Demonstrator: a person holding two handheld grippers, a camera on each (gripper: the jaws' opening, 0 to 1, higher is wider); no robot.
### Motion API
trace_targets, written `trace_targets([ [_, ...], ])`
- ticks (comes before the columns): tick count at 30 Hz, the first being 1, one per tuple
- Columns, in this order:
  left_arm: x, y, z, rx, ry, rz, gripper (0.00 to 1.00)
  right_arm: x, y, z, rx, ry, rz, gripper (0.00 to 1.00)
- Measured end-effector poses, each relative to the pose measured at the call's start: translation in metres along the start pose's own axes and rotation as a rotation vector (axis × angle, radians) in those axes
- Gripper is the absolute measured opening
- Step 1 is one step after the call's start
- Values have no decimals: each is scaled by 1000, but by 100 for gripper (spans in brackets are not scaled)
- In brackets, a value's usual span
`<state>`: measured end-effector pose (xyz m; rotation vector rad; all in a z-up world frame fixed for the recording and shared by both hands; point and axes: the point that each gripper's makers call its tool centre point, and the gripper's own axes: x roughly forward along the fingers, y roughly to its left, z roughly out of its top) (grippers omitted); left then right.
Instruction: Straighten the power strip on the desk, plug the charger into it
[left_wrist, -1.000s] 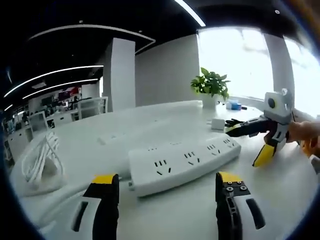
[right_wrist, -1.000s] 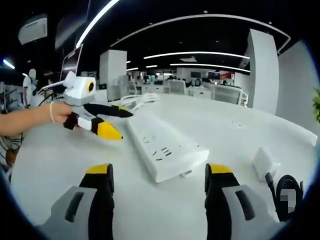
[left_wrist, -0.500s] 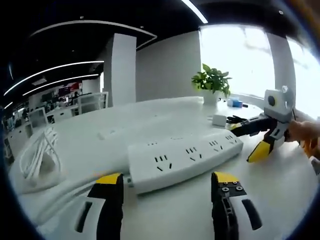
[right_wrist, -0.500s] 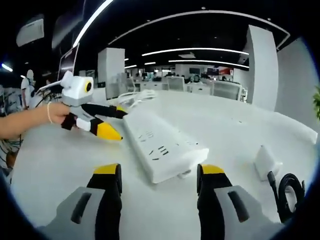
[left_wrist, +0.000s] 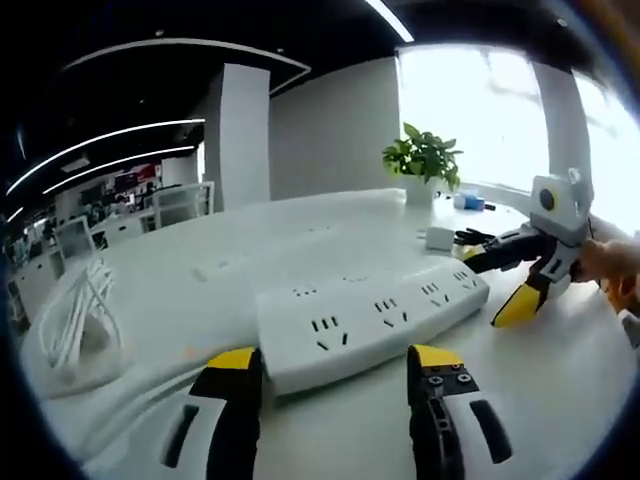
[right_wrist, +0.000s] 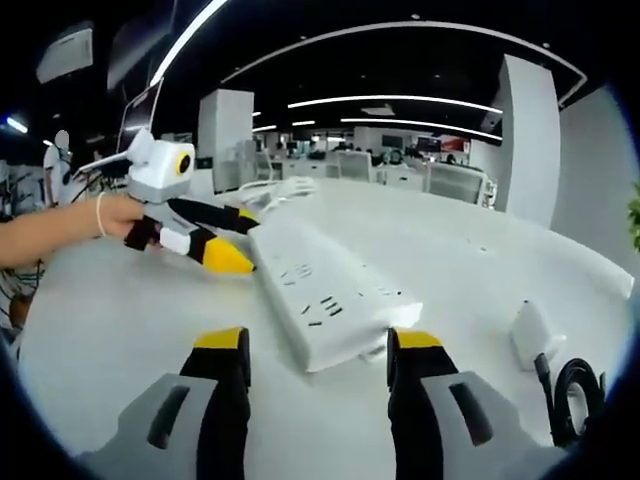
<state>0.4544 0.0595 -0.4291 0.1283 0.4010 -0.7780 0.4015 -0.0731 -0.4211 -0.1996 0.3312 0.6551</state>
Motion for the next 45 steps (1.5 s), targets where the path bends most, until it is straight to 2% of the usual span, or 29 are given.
trace_targets([
  [21,-2,1,-4,-4,21,12,49,-4,-8,-6,-27,5,-48,41],
  [45,-5,1,-5,-16,35,27,45,0,-16,-7,-17,4,-26,40],
])
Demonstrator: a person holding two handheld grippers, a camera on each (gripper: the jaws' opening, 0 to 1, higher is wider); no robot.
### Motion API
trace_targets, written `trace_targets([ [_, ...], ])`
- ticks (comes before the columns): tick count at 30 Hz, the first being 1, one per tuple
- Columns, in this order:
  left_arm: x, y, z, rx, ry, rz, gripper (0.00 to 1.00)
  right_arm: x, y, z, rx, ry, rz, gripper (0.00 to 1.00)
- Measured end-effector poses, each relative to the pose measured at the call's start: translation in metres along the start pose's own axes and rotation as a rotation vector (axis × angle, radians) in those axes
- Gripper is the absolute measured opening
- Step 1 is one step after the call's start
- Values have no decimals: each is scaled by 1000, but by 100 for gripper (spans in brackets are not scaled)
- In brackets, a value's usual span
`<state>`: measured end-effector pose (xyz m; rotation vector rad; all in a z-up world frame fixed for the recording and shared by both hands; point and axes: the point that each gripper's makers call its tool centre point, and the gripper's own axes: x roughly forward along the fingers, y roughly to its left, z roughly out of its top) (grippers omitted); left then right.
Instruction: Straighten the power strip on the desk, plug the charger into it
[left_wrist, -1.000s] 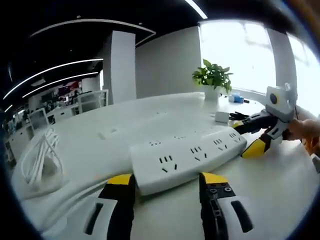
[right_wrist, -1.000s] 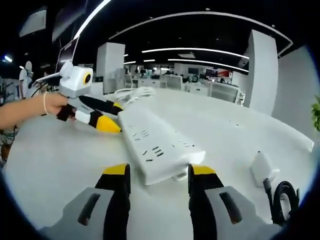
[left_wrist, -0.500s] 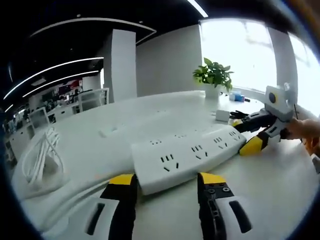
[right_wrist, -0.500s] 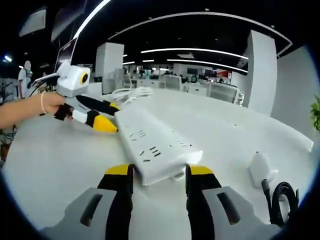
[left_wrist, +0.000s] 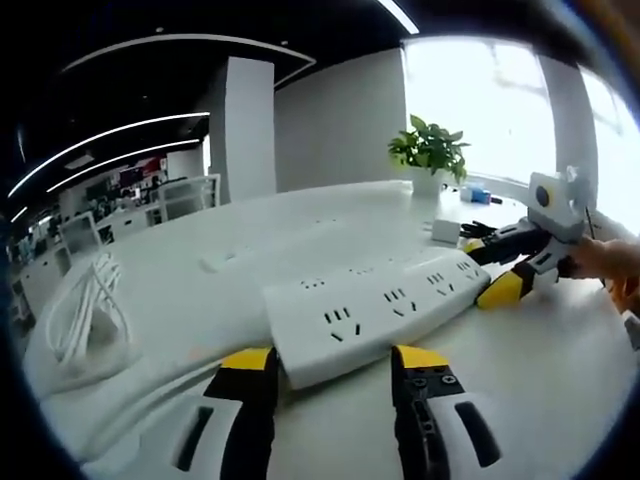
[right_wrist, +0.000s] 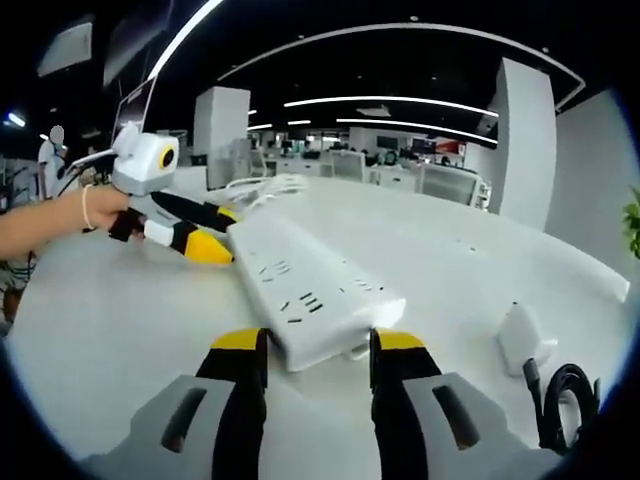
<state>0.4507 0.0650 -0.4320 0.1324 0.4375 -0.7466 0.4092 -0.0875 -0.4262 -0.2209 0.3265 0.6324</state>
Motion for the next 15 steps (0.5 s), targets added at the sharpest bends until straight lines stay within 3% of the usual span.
trace_targets([
  [15,-5,-6,-3,12,14,-9,45,6,-11,1,-6,-9,29,40],
])
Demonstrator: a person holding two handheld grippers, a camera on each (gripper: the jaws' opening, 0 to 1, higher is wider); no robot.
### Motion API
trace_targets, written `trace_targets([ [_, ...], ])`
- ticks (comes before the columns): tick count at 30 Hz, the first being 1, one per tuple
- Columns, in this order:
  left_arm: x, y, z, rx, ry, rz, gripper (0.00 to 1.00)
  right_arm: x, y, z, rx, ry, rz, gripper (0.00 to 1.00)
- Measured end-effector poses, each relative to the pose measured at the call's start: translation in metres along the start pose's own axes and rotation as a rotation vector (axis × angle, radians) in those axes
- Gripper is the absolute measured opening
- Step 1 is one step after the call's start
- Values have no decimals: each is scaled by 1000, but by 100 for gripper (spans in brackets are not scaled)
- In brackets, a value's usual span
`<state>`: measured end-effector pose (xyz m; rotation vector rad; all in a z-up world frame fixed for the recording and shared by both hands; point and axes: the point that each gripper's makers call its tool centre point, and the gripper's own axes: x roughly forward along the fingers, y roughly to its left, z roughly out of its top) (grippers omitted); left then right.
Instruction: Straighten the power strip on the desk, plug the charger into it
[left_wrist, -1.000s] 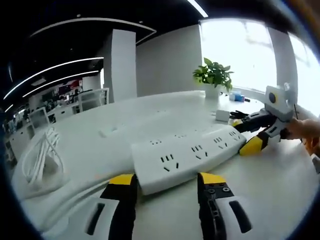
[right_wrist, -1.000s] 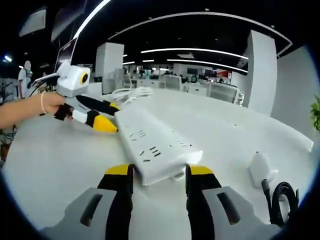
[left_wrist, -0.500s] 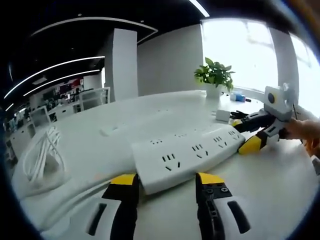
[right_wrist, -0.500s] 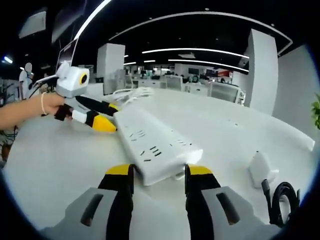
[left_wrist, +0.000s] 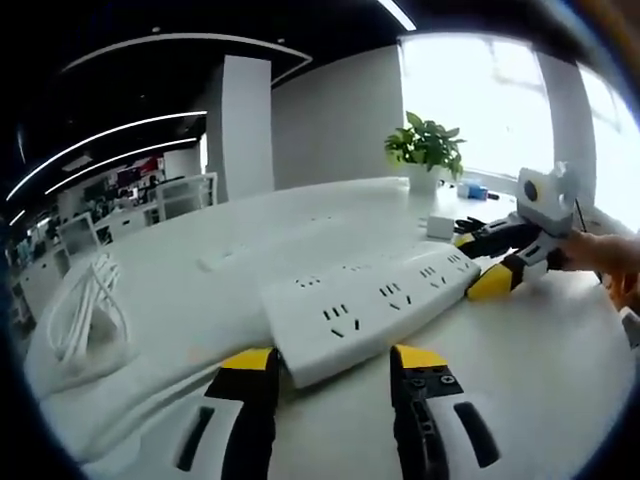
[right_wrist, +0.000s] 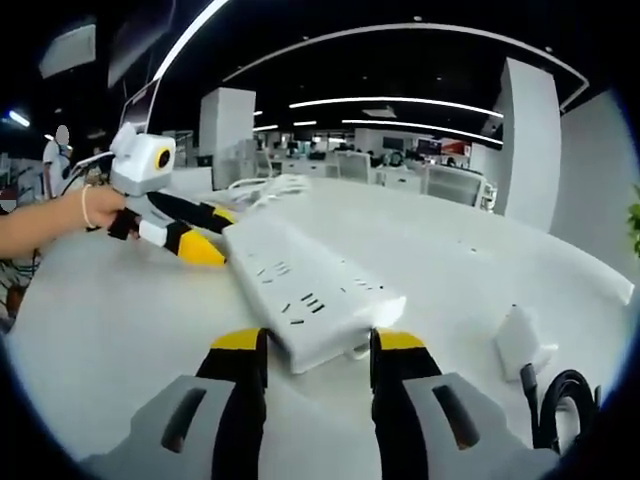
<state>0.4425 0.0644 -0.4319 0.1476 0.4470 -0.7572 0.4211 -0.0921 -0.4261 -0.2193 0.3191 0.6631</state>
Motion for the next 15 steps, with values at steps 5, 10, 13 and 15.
trace_targets([
  [5,-1,-1,-1,-1,-1,-1,44,1,-2,0,-3,-7,11,40],
  [10,-2,-2,-1,-2,-3,0,43,1,-3,0,-9,-10,18,40],
  [13,-3,-2,-2,-5,0,4,41,1,-4,0,-16,-14,23,40],
  [15,-4,-3,-2,-2,1,6,41,1,-4,0,-19,-17,26,40],
])
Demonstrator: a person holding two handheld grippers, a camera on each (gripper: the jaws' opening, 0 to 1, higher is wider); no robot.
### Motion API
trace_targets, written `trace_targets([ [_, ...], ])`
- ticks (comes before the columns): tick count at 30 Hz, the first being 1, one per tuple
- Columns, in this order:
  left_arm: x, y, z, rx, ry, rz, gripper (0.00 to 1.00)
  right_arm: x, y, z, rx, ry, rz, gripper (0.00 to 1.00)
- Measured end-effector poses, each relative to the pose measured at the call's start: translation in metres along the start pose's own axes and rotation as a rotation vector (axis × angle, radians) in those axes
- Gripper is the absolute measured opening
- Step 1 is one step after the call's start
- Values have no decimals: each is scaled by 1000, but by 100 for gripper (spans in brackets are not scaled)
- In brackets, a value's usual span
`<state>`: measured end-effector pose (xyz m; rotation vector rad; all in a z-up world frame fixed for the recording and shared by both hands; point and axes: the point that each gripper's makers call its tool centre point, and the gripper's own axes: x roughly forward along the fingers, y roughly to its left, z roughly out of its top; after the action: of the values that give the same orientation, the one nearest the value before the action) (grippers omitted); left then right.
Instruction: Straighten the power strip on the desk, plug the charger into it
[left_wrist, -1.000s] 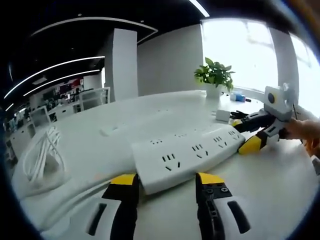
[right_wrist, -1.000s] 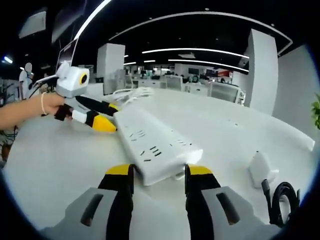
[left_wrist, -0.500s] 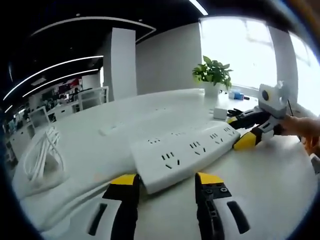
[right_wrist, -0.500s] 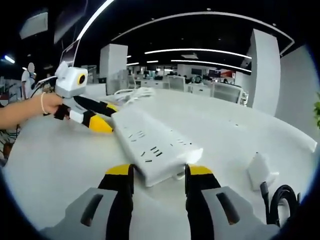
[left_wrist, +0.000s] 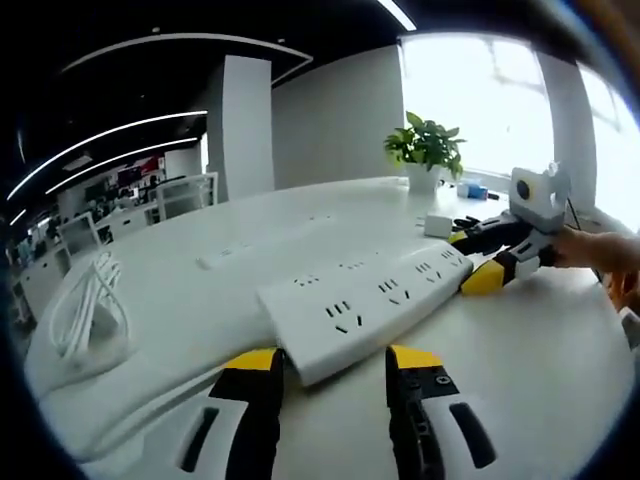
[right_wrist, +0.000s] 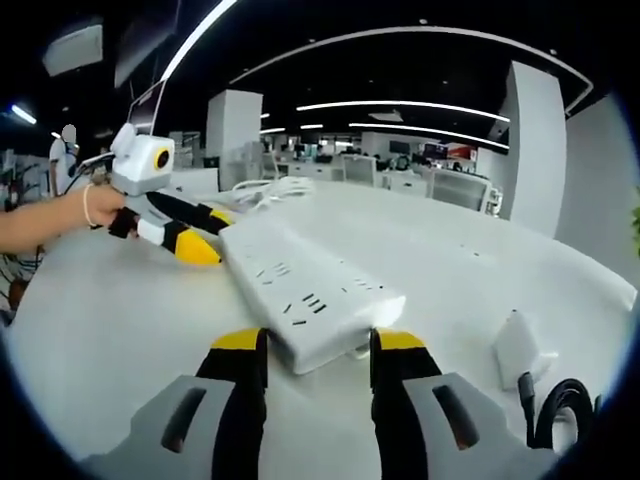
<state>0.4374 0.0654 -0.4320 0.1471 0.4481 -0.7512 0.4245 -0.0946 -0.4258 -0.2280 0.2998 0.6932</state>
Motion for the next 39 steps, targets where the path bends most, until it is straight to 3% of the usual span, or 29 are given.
trace_targets([
  [39,-11,-19,-9,16,15,-28,41,0,-10,0,-4,-10,37,37],
])
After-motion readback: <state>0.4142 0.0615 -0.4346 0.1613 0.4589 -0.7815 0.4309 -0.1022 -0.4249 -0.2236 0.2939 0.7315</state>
